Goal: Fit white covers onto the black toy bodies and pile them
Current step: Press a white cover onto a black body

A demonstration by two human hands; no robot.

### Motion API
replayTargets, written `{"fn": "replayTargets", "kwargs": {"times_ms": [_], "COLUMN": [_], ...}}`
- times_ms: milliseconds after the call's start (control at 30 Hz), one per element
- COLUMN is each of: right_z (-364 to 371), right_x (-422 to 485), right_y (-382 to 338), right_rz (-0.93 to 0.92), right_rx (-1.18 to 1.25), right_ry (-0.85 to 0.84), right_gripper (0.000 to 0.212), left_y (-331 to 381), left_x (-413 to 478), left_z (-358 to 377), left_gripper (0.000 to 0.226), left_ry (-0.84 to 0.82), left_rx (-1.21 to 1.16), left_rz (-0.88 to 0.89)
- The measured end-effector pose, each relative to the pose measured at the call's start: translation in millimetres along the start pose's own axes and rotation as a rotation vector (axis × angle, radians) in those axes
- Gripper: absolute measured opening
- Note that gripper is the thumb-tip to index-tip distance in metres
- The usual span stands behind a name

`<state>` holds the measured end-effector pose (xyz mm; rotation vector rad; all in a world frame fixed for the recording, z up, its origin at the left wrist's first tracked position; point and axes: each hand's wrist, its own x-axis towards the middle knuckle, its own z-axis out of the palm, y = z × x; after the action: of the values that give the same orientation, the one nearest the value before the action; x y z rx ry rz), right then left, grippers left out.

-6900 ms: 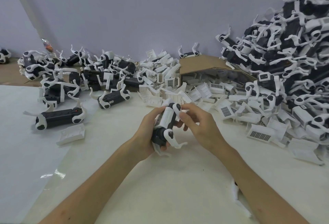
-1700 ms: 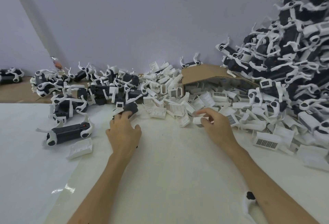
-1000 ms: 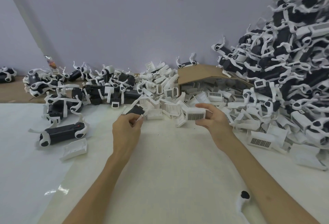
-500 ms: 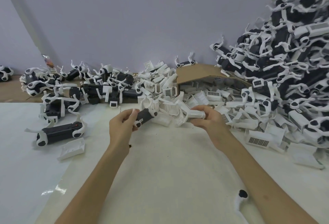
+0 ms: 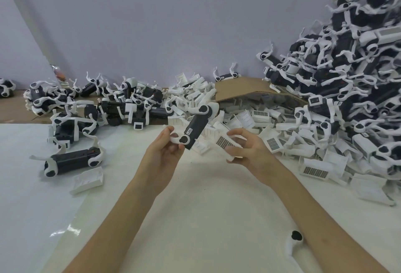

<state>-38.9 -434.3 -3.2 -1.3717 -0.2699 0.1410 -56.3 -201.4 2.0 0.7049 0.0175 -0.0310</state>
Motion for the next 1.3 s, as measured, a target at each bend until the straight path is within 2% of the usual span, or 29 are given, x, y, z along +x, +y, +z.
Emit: {"fn": "replayTargets", "kwargs": {"times_ms": [100,333,533,633,833,1067,1300], "right_z": [4.6,12.8,14.6,18.4,24.1,24.3,22.2], "right_x": [-0.4,-2.9,-4.3,-4.1,-3.9,-6.6,-8.5], "right_y": [0.0,0.1,-5.4,-4.2,-0.7,-3.1,-5.9], "right_rz": [0.000,-0.018,-0.015,-0.031,-0.005,-0.023,-0.035], "right_rx": [0.097,0.216,0.317,0.281,0.290,0.186,0.186], "right_ry": [-0.085,-0.108,-0.072,-0.037,0.050,-0.012,-0.067], "right_gripper": [0.048,0.028,0.044,0.030,0.020,0.027,0.031], "left_y": [-0.2,-1.9,-4.7,-5.7,-7.6,-8.3,-7.1], "left_x": [-1.0,-4.3,-9.6,-12.8,-16.3,-14.8,-14.5], "left_z": [0.1,1.9,7.0,9.9,11.4,8.4,7.1], "left_gripper": [0.011,0.015,0.010,0.017,0.022,0.025,0.024], "left_ry": [-0.029,-0.096,-0.183,-0.239,-0.274,-0.305,-0.332], "left_rx": [-0.015,-0.022,-0.030,-0.014,0.015,0.106,0.183], "left_rz": [-0.018,-0.048,-0.096,-0.119,-0.144,-0.150,-0.173]}}
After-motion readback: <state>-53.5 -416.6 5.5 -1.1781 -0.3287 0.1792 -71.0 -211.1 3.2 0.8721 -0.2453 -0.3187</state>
